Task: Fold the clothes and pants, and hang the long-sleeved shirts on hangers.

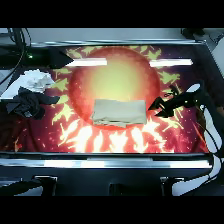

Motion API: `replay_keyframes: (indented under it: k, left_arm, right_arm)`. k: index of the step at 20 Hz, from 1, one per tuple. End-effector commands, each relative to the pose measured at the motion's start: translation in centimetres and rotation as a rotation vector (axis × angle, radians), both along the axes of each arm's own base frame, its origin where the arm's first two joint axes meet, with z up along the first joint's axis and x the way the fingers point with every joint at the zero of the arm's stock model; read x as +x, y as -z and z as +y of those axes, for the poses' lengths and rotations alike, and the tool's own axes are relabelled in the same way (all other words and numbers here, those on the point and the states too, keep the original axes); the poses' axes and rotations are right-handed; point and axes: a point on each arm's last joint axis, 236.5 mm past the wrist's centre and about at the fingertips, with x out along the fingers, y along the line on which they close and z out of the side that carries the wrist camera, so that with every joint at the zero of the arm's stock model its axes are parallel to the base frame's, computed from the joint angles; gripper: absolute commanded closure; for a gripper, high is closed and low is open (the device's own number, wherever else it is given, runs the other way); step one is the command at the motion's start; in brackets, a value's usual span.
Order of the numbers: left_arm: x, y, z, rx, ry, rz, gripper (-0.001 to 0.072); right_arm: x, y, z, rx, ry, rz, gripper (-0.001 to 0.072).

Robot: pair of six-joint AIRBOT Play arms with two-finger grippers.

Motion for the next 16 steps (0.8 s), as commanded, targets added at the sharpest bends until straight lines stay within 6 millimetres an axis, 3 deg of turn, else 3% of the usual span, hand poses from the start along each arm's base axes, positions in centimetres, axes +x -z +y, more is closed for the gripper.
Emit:
replay_keyframes:
  k: [1,6,7,9,10,13,16]
  left_arm:
    - [-0.3,-0.1,-0.5,-0.011,0.001,0.014,0.0689]
    - [-0.3,0.0,-0.5,-0.011,0.0,0.014,0.0689]
    - [-0.3,0.0,-0.5,-0.011,0.0,0.014,0.069]
    - [-0.3,-0.1,-0.5,-0.011,0.001,0.014,0.069]
    - [-0.3,-0.1,-0.5,-0.011,0.001,0.014,0.0689]
    - [-0.3,0.0,-0.5,-0.011,0.001,0.014,0.0689]
    - [-0.3,0.0,-0.5,-0.01,0.001,0.014,0.0689]
  right_arm:
    - [0.5,1.7,3.5,0.183,-0.015,-0.049,0.0112]
    - [2.8,2.3,5.3,0.187,0.032,-0.112,0.0134]
    - [2.8,2.2,5.9,0.193,0.028,-0.116,0.0222]
    - [2.3,1.3,6.9,0.231,-0.024,-0.131,0.0581]
    - [2.1,0.3,7.2,0.253,-0.063,-0.14,0.0669]
    - [3.5,-4.9,5.7,0.306,-0.117,-0.218,0.067]
    - [6.2,-12.0,0.4,0.271,-0.06,-0.358,0.0669]
